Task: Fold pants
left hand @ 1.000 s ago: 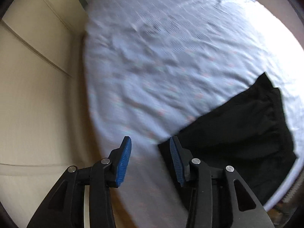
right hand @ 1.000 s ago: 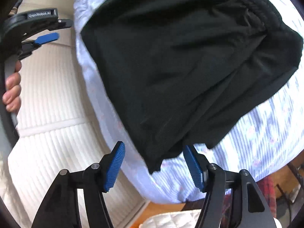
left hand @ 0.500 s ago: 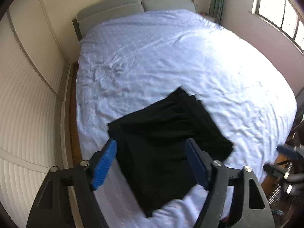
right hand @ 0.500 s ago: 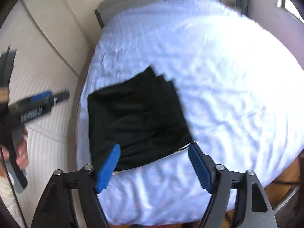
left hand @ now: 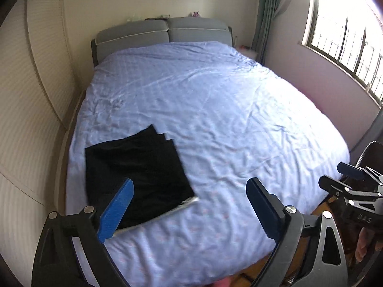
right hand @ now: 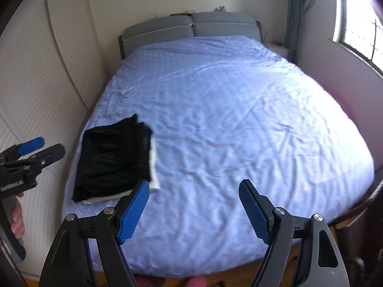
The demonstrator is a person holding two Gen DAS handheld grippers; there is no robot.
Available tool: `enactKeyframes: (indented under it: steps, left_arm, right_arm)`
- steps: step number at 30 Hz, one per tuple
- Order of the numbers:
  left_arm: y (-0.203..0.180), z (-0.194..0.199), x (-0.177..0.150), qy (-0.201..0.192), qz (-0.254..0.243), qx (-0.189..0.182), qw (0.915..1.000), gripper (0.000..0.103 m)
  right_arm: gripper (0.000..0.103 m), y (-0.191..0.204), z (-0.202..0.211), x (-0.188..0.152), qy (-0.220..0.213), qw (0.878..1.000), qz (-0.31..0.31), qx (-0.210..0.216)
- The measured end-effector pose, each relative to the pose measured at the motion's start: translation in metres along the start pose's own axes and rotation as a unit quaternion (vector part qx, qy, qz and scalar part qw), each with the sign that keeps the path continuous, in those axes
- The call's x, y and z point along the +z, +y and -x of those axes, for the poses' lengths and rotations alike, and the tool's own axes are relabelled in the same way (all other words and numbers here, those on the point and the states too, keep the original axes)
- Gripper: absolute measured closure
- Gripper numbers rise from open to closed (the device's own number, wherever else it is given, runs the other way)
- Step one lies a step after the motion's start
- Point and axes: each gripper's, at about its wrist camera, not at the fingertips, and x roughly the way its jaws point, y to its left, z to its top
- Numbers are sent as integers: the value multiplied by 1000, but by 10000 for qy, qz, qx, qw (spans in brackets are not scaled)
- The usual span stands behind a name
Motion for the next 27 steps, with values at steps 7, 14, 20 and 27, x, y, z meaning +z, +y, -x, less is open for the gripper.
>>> enactKeyframes:
  steps: [7,14,20,27]
  left_arm:
    - [-70,10,-3,-268,143,86,9995,3]
    - [-112,5,-1,-286,132,73,9995,0]
    - [-145,-8,8,-268,140,118,9995,0]
    - [-211,-35,14,-359,320,530,9974,0]
  right_arm:
    - [25,-56,25,-2,-196,9997,-93,-78]
    - [25,-93,38,-2,-301,9994,-117,-128]
    - [25,-135,40,3,-352,9988,-264,-220]
    - [25,-202,31,24,-413,9989,-35,-195]
